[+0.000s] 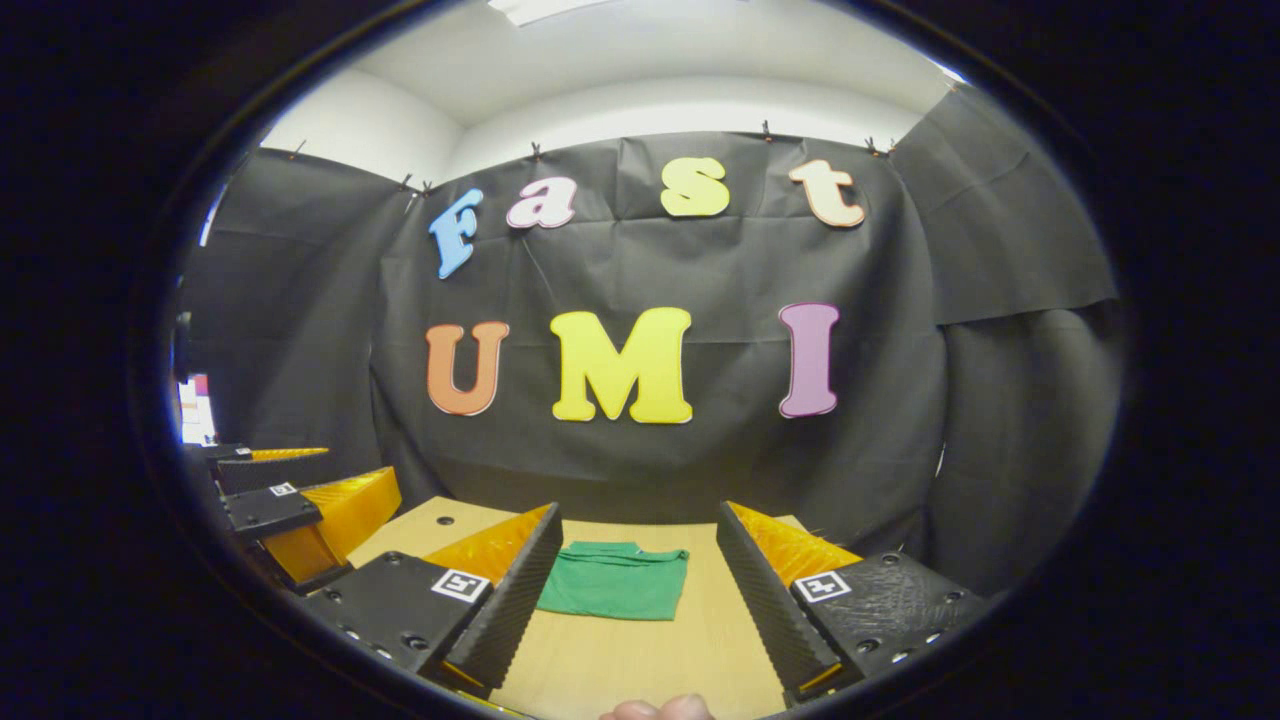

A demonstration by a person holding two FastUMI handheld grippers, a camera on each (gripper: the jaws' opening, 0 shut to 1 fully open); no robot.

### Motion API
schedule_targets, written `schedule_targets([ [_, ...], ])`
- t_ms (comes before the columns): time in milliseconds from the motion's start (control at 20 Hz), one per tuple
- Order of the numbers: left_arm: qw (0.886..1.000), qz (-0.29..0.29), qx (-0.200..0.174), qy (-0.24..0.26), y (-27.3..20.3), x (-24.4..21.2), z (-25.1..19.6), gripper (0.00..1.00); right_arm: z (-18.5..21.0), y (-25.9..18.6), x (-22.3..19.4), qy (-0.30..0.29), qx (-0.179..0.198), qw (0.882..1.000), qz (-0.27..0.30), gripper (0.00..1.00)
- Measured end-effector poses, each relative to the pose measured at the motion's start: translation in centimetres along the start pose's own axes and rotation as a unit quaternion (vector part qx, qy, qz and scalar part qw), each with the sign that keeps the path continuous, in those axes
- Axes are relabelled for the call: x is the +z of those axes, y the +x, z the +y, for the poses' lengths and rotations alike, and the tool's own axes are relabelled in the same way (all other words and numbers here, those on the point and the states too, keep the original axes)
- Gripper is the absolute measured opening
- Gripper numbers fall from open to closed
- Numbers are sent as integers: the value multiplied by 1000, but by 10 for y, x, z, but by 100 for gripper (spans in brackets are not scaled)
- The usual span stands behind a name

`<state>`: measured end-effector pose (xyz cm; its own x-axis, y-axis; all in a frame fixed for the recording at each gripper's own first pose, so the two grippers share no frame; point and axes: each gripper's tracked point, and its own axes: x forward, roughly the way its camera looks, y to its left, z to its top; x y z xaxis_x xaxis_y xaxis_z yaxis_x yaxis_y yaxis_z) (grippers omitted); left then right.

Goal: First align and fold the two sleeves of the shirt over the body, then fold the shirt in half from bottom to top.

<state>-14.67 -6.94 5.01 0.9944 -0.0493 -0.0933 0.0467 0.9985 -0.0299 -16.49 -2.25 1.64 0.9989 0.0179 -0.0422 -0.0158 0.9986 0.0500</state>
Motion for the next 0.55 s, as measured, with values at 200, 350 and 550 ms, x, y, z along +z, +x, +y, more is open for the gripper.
schedule_targets([
  [200,1000,-2,6,0,4,-1,8,100,9,0,0,-8,6,1000,-3,94],
  [350,1000,2,4,-10,5,-3,7,100,8,-2,3,-9,3,1000,-4,95],
  [550,1000,1,-2,-8,7,-3,7,100,3,-2,2,-5,-7,1000,-5,95],
])
